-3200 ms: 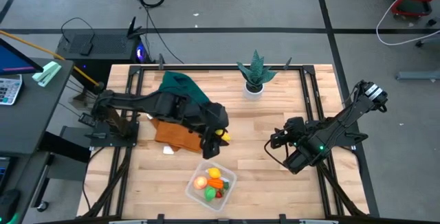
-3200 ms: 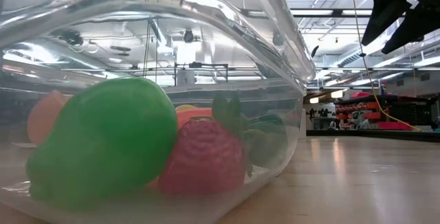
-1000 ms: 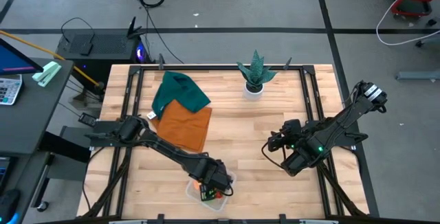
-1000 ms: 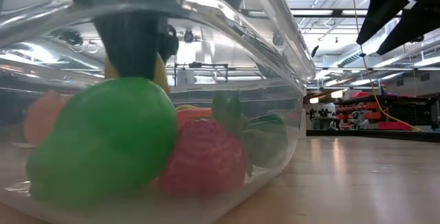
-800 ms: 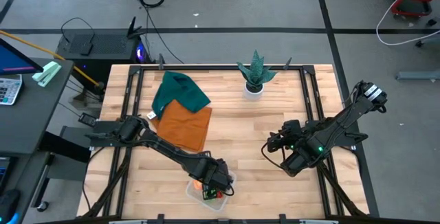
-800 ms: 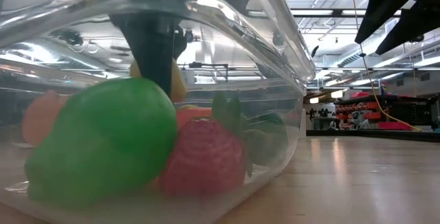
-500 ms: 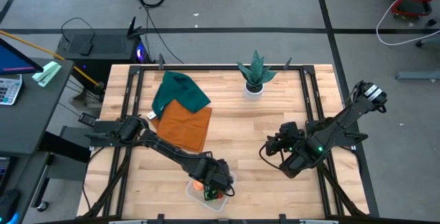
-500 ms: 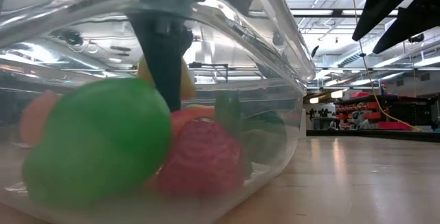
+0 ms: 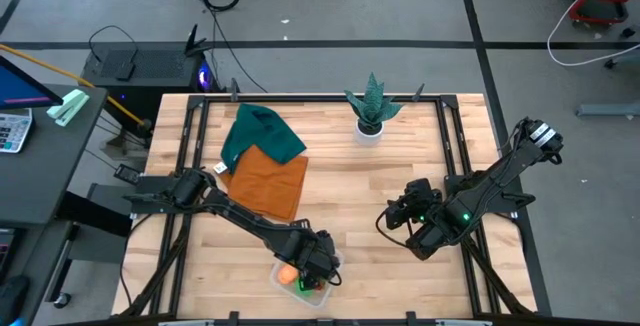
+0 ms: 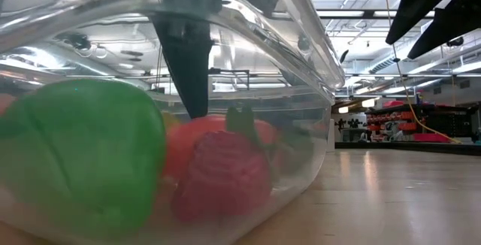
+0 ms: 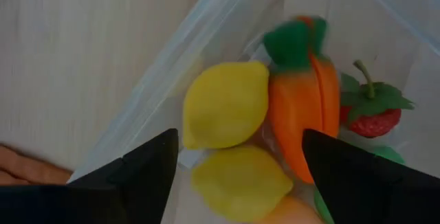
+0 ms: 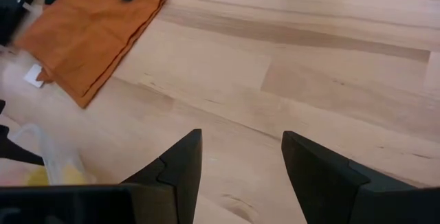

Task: Pick and placing Produce into tupperware
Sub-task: Return to Home Position

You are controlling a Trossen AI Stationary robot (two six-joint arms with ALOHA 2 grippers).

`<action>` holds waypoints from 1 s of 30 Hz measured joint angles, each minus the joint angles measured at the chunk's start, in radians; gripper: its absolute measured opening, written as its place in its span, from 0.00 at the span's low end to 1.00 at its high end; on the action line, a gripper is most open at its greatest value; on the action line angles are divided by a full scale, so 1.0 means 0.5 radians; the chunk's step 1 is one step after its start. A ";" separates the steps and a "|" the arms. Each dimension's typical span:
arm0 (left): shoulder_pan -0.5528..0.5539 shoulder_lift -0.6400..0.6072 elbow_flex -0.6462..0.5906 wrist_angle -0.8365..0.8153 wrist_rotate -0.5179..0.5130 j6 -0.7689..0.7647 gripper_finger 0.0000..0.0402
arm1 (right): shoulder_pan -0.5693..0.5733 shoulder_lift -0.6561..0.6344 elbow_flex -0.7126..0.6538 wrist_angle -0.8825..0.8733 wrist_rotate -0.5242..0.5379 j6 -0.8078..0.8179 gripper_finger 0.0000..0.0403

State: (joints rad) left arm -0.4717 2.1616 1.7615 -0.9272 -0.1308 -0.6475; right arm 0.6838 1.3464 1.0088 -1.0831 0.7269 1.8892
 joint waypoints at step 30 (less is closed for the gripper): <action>-0.054 -0.862 0.002 0.501 -0.587 0.886 0.58 | 0.319 -0.107 -0.001 -0.223 0.514 0.247 0.42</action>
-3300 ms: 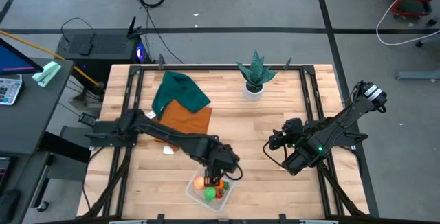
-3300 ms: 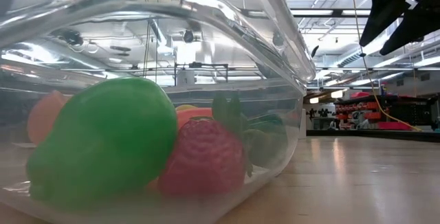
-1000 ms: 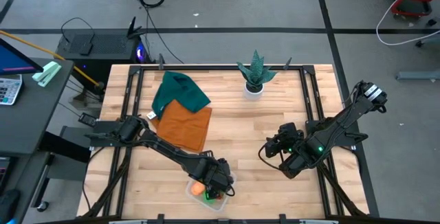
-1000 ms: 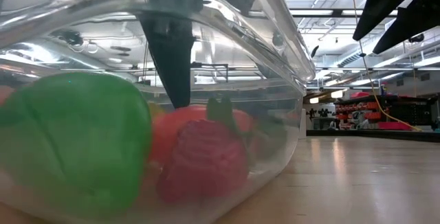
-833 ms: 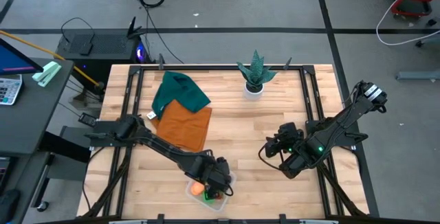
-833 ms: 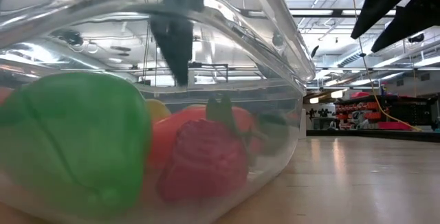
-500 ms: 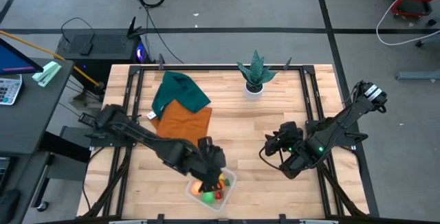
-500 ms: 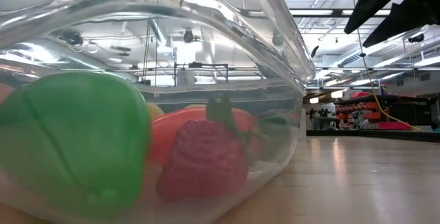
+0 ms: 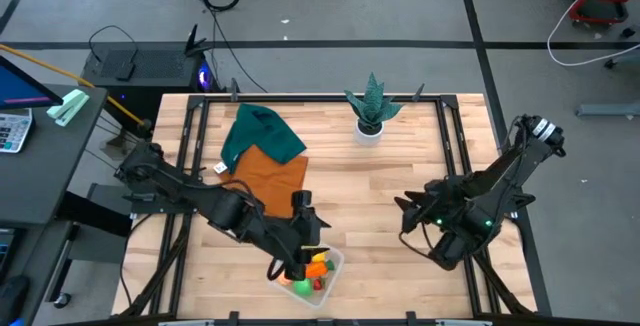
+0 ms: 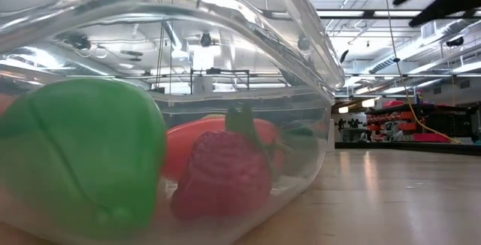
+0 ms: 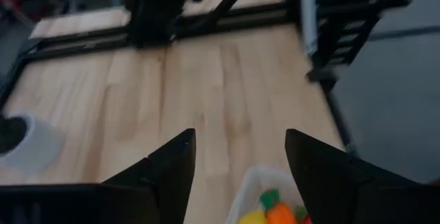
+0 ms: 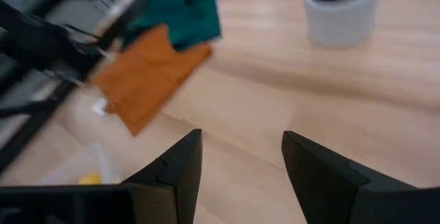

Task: Pick and placing Produce into tupperware
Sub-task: Return to Home Position

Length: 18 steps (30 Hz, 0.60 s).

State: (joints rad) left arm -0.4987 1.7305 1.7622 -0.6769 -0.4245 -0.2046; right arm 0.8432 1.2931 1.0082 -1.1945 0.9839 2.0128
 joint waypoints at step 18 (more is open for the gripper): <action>0.613 -0.014 -0.001 0.622 0.374 0.116 0.47 | -0.233 -1.306 -1.225 2.516 -0.379 -2.310 0.32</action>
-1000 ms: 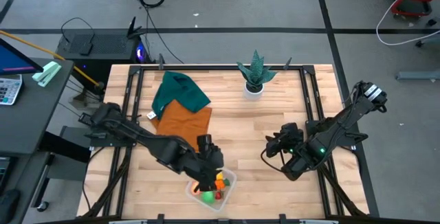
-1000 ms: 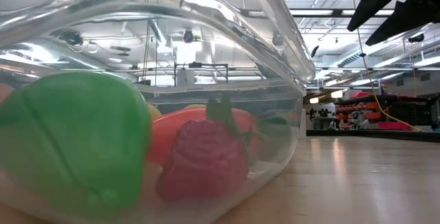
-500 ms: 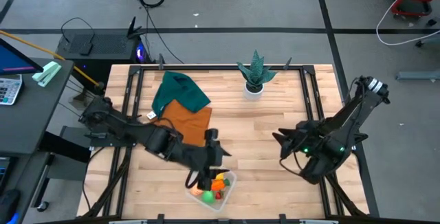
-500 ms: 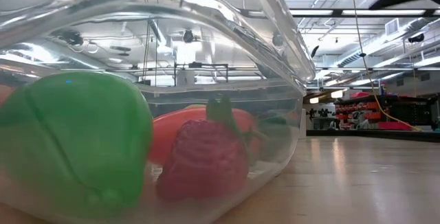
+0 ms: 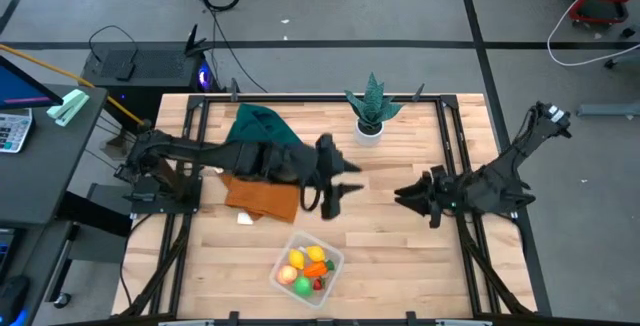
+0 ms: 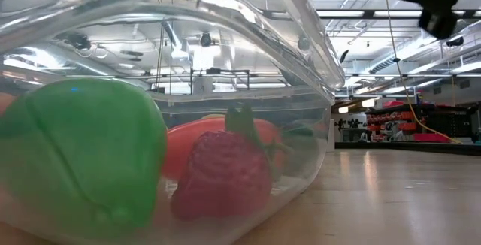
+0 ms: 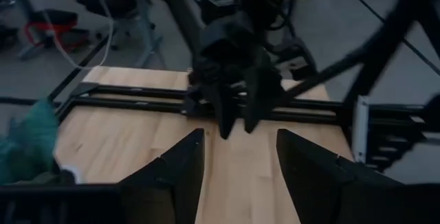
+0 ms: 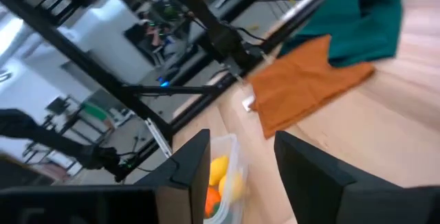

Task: Pick and placing Produce into tupperware
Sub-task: Return to Home Position

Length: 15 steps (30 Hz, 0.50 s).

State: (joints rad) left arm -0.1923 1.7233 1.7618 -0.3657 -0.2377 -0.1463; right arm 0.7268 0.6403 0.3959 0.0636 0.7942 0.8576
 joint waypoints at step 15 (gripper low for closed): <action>0.185 0.001 0.000 -0.012 0.011 -0.140 0.46 | -1.161 -0.421 -0.098 0.029 -1.368 -0.593 0.27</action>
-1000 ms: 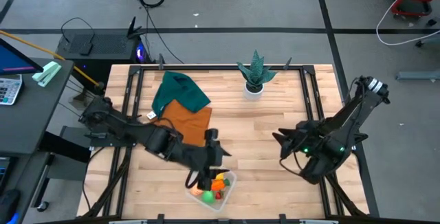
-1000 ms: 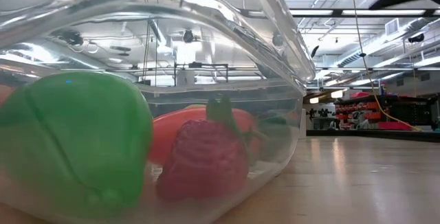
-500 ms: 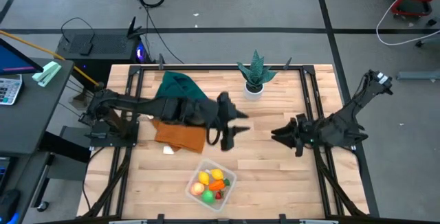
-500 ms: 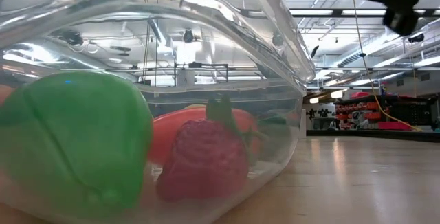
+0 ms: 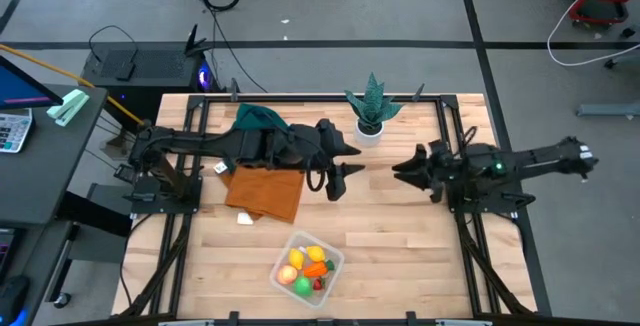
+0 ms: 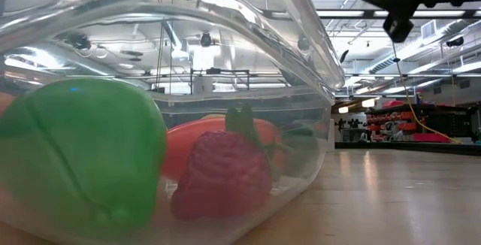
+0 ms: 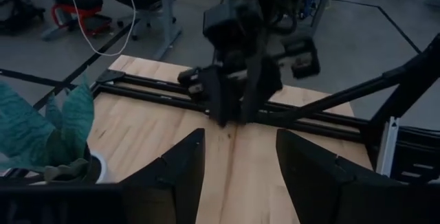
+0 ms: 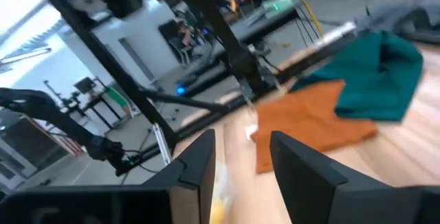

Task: Pick and placing Produce into tupperware
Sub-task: Return to Home Position

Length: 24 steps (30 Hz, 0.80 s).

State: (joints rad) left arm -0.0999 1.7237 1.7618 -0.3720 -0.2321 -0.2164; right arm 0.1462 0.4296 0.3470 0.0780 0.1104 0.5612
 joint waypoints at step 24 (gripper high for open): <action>0.039 0.002 -0.001 -0.109 0.072 0.032 0.46 | -0.168 -0.859 -0.041 -0.675 0.182 -0.199 0.10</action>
State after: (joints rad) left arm -0.0803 1.7245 1.7615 -0.4263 -0.1959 -0.2005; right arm 0.0624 -0.0002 0.3265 -0.2597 0.2013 0.4616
